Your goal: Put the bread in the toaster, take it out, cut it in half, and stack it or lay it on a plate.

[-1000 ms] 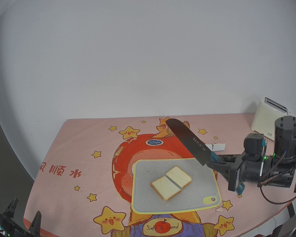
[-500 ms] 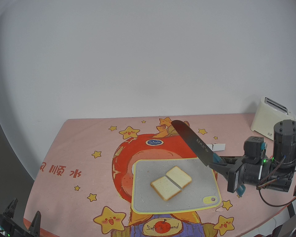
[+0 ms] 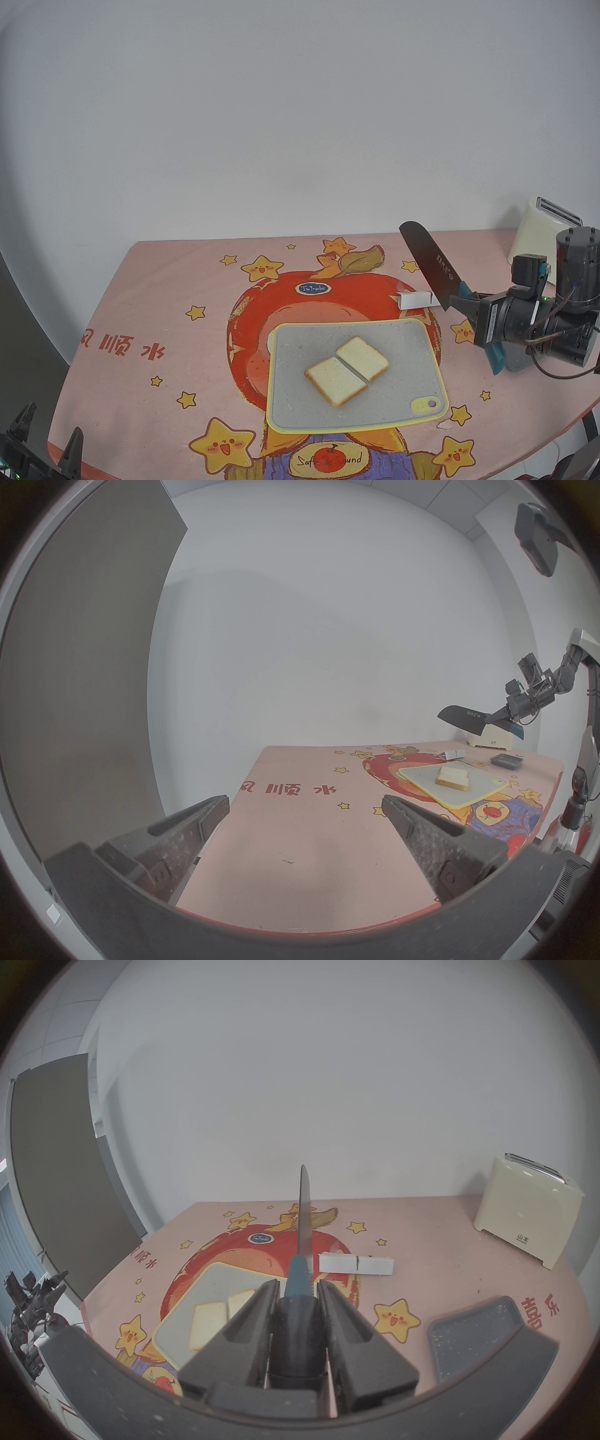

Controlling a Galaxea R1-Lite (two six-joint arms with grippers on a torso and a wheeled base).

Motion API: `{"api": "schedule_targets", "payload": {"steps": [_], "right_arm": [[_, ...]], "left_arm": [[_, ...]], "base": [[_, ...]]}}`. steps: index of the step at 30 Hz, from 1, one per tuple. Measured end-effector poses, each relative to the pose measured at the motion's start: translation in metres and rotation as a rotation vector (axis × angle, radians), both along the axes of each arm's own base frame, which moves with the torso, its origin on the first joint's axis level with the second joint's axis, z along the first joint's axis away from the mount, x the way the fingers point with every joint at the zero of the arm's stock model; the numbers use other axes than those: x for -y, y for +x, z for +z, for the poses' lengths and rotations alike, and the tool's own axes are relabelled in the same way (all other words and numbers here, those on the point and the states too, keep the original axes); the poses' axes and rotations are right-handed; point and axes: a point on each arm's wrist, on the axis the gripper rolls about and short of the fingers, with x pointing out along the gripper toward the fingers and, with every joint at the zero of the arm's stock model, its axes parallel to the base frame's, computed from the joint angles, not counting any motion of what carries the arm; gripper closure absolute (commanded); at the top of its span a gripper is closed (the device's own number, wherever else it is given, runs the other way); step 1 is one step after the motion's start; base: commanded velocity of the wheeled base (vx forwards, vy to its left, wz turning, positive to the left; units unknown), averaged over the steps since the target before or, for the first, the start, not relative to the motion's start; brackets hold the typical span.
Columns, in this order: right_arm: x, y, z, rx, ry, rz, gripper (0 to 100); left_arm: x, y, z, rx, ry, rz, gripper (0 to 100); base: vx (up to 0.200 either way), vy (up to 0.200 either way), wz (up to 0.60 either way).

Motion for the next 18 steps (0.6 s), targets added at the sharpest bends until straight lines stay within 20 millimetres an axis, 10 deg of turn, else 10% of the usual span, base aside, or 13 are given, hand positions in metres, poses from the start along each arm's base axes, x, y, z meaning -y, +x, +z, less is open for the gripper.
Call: {"api": "schedule_targets", "payload": {"steps": [18], "right_arm": [[0.02,-0.005,0.003,0.006,0.053,-0.085,100]], "left_arm": [[0.0,0.0,0.0,-0.001,0.0,-0.002,0]], "base": [[0.0,0.0,0.0]]}}
